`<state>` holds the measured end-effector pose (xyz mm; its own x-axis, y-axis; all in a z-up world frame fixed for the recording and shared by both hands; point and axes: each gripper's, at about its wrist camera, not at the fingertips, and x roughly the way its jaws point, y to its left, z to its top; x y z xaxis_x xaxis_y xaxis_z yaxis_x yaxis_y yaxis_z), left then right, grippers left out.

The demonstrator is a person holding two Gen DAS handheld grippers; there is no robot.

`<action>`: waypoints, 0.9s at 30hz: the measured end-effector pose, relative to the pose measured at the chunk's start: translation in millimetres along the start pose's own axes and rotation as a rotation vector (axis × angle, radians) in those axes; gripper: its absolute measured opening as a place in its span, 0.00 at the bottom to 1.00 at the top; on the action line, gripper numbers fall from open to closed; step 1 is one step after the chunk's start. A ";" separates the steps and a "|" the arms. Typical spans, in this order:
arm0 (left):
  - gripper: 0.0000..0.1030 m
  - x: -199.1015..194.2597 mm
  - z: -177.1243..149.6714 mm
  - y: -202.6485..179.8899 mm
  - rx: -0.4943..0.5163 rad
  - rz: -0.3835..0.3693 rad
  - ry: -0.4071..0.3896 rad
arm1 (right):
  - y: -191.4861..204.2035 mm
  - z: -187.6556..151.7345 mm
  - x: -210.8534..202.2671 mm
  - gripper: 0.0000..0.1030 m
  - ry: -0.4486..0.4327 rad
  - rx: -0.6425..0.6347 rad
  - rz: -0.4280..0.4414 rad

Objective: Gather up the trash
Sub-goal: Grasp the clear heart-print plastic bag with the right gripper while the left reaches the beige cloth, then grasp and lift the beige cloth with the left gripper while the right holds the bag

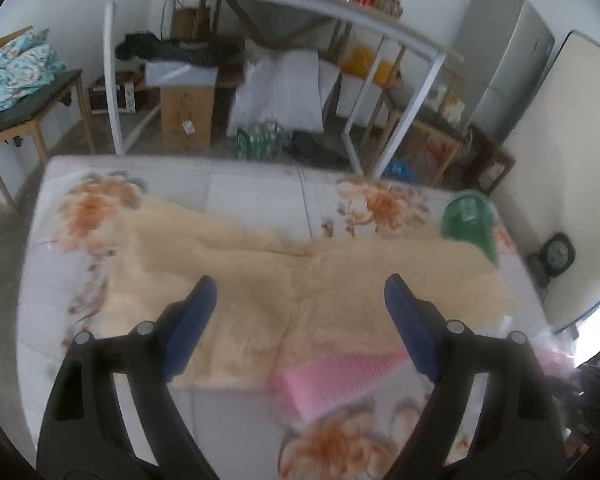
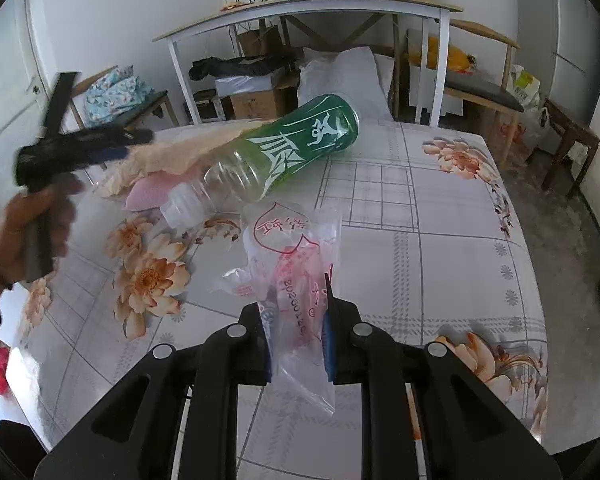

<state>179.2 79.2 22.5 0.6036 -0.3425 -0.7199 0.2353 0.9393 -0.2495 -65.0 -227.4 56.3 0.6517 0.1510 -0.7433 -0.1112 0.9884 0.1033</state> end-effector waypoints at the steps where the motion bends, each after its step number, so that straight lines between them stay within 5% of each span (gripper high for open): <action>1: 0.70 6.4 1.8 -1.1 0.005 -0.002 0.013 | -2.2 0.3 0.9 0.17 0.001 0.003 -0.001; 4: 0.42 23.4 3.4 -7.7 0.038 -0.003 0.064 | -4.6 -0.3 1.4 0.18 0.003 0.006 0.001; 8: 0.30 25.9 -1.0 -14.9 0.076 0.006 0.065 | -6.3 -1.0 1.2 0.18 0.005 0.009 0.006; 12: 0.04 22.2 -0.1 -14.5 0.072 0.009 0.050 | -6.8 -1.0 2.9 0.18 0.009 0.011 0.017; 21: 0.03 -16.2 6.9 -8.6 0.034 0.001 -0.052 | -8.3 -1.2 2.9 0.18 0.008 0.018 0.027; 27: 0.03 -81.0 9.0 -13.5 0.035 -0.017 -0.149 | -3.8 0.6 -2.7 0.18 -0.011 0.004 0.036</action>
<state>133.9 94.1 89.9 0.7050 -0.3597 -0.6112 0.2715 0.9331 -0.2358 -65.9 -231.6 58.3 0.6555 0.1870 -0.7317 -0.1323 0.9823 0.1325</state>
